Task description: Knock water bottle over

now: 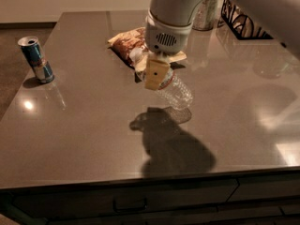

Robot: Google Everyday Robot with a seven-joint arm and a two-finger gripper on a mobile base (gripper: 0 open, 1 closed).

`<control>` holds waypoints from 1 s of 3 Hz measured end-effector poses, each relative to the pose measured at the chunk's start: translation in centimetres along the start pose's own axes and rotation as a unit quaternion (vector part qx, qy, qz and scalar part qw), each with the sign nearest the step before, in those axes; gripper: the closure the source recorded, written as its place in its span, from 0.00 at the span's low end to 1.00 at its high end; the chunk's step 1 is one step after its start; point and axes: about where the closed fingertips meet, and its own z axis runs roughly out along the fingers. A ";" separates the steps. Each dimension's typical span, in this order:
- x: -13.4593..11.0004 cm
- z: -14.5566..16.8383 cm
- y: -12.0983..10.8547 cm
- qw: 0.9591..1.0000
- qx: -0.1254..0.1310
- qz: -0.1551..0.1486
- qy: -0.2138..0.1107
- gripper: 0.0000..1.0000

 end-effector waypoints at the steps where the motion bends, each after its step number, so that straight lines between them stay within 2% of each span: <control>1: 2.2 0.3 -1.0 0.999 0.011 -0.001 0.044 1.00; 3: 4.5 2.4 -1.2 0.994 0.011 -0.017 0.110 1.00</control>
Offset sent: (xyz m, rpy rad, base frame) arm 0.0071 -0.0555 -0.0349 -0.2809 0.0287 -0.0083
